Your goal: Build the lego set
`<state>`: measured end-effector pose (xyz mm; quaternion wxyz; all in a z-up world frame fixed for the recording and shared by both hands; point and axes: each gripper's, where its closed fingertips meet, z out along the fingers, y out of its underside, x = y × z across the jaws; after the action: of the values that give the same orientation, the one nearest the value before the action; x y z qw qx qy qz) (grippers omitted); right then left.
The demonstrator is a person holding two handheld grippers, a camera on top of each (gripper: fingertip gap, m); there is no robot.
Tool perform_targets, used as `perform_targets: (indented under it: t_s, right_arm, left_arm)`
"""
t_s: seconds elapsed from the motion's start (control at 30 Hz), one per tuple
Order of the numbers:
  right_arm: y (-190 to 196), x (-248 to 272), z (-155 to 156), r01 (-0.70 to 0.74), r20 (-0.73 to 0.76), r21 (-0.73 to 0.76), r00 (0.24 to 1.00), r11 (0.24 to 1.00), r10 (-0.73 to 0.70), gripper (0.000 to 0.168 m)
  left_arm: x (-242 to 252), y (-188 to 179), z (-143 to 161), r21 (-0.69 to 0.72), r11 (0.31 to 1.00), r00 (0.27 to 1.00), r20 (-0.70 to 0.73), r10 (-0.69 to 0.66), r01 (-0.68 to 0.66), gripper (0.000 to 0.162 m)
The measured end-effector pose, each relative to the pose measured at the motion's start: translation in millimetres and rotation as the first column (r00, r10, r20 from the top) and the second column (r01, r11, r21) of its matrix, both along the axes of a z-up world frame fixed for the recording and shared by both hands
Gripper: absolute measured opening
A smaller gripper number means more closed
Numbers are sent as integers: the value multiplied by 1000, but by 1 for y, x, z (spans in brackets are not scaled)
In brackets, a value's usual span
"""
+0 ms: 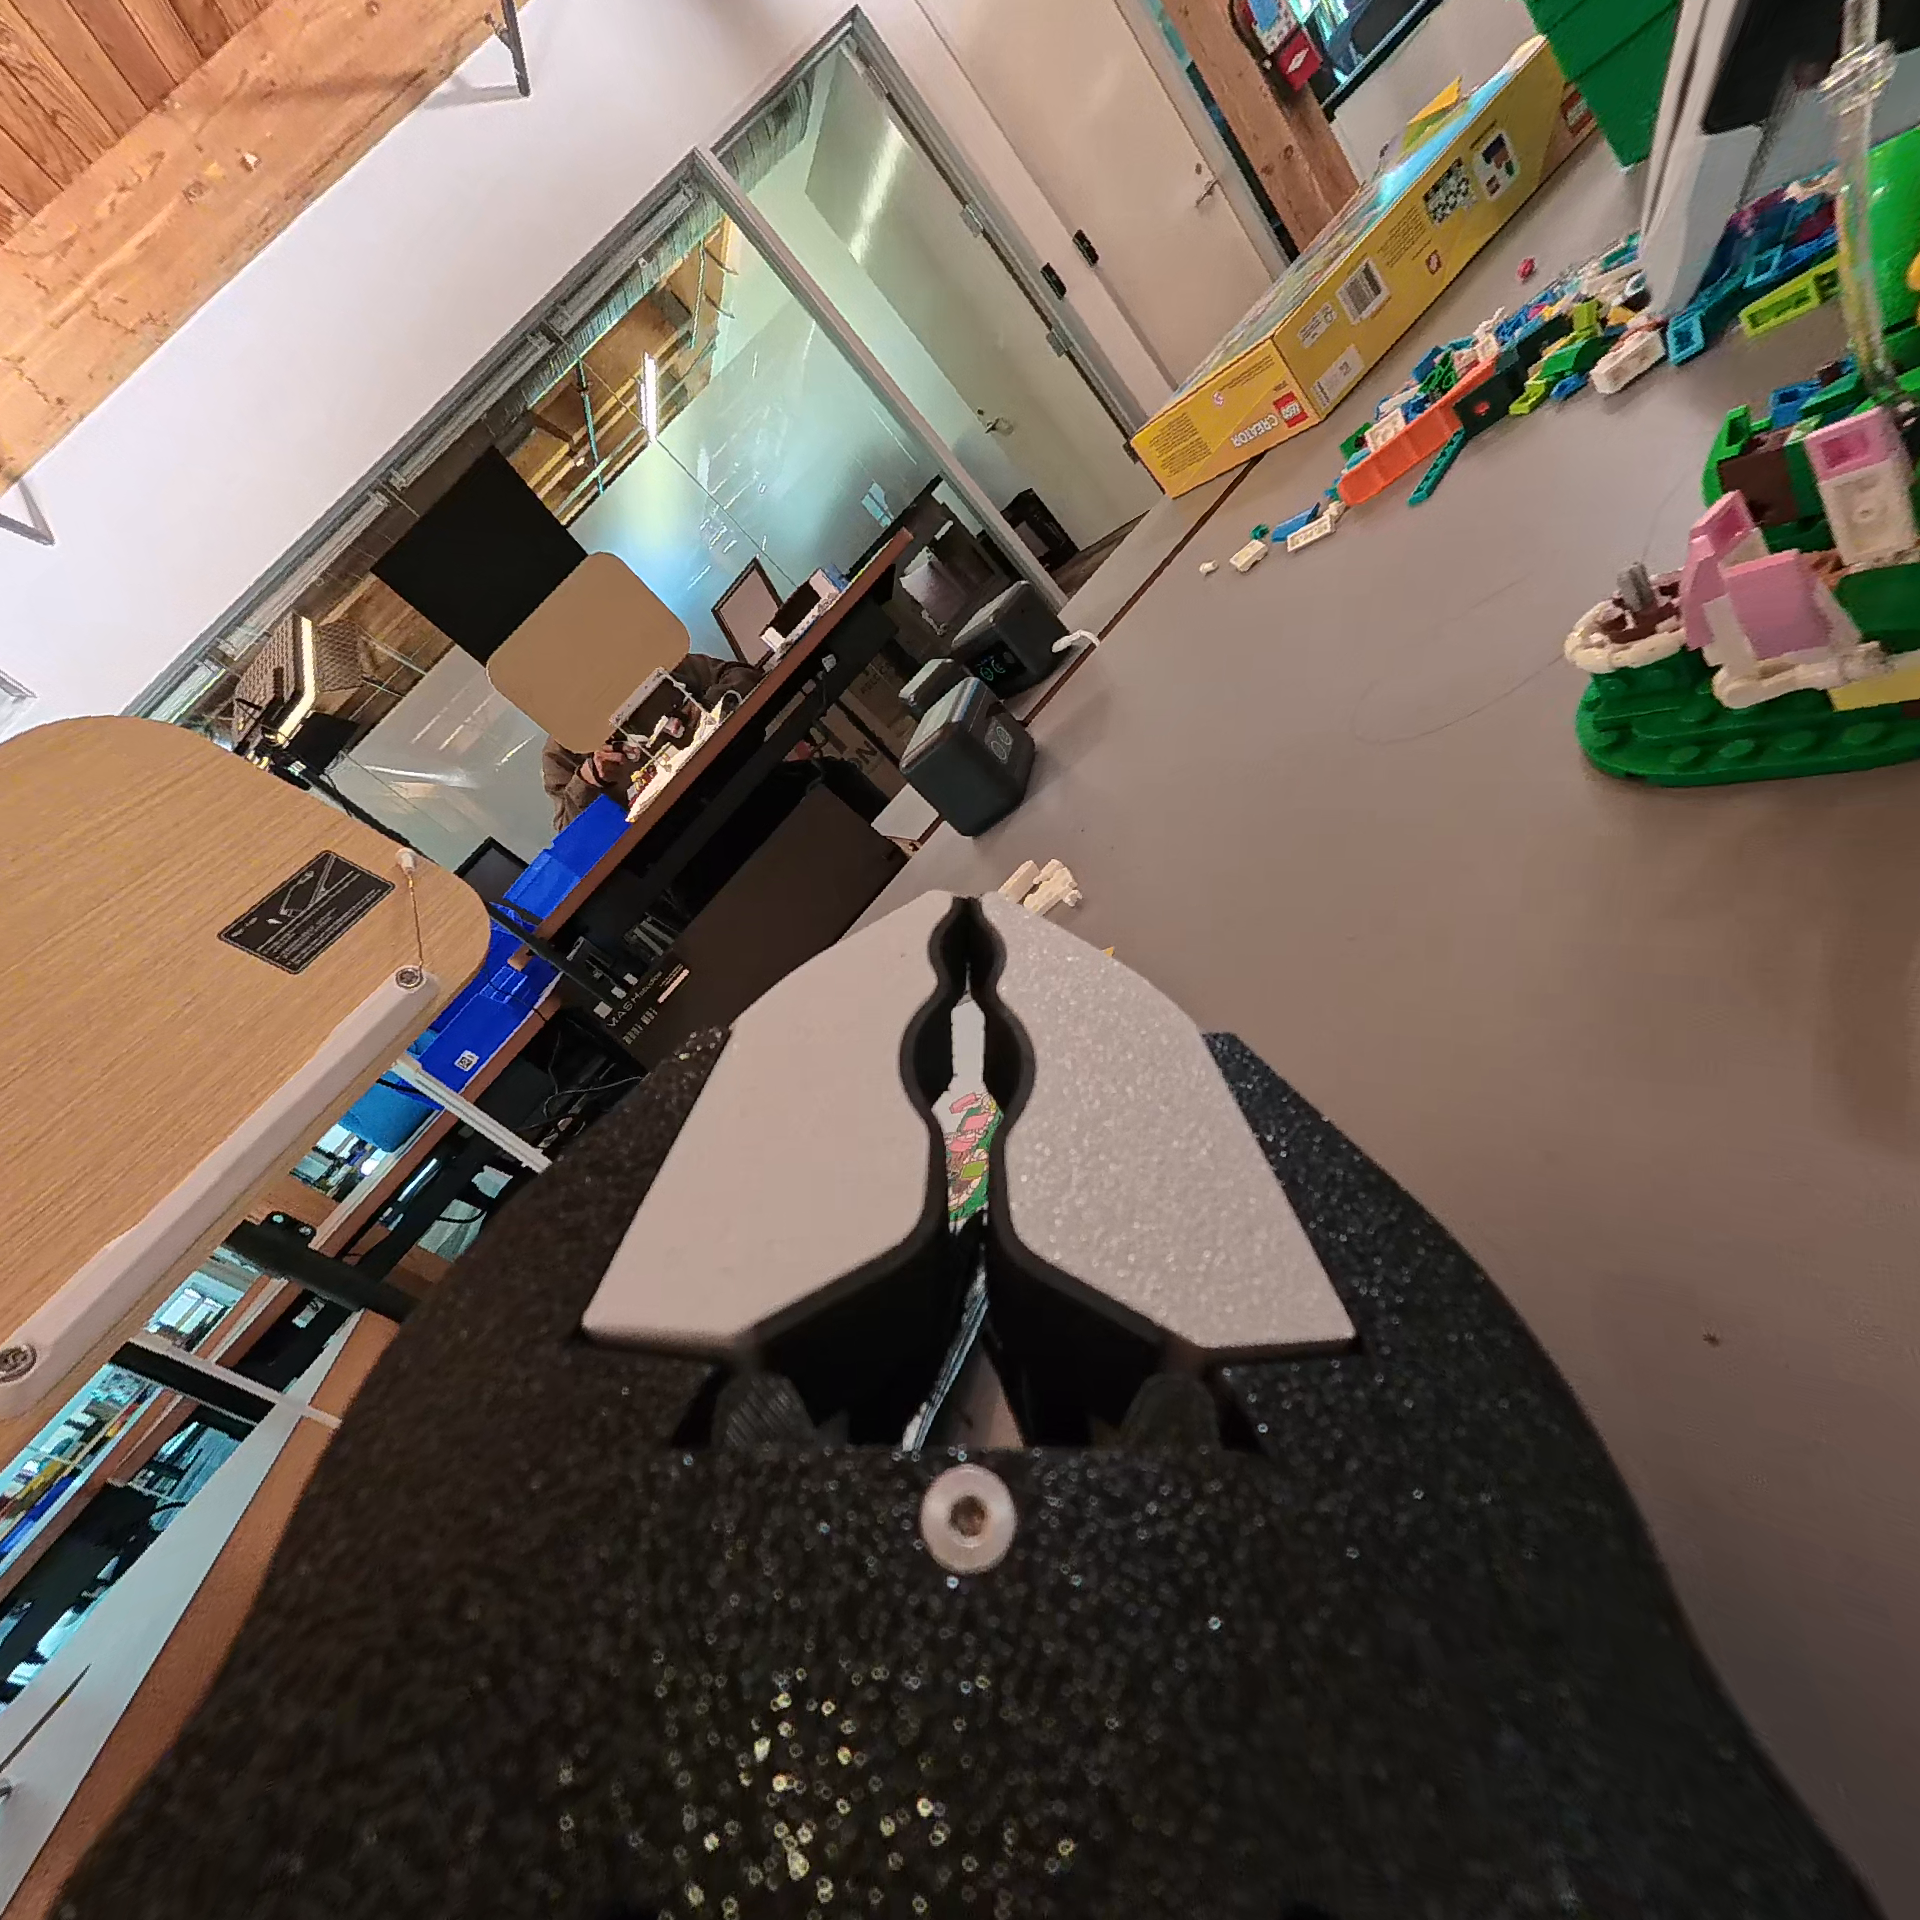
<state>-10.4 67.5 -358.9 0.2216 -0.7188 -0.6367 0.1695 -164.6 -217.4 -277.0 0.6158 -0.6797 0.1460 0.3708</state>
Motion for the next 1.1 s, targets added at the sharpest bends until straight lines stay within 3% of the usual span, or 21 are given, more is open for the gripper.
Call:
perform_targets:
  t_s: [0.03,0.43,0.77,1.1]
  right_arm:
    - [0,1,-1,-4,17,2,1000,1000,4,0]
    - [0,22,-2,-22,172,7,985,1000,20,0]
    - [4,18,15,-11,66,136,998,991,2,0]
    - [0,20,17,32,-15,138,999,990,-31,0]
  left_arm:
    - [0,0,0,1,1000,1000,1,0,0,0]
    - [1,0,1,3,1000,1000,-1,0,0,0]
    - [1,1,0,-1,1000,1000,-4,-1,1,0]
    - [1,1,0,-2,1000,1000,-4,-2,2,0]
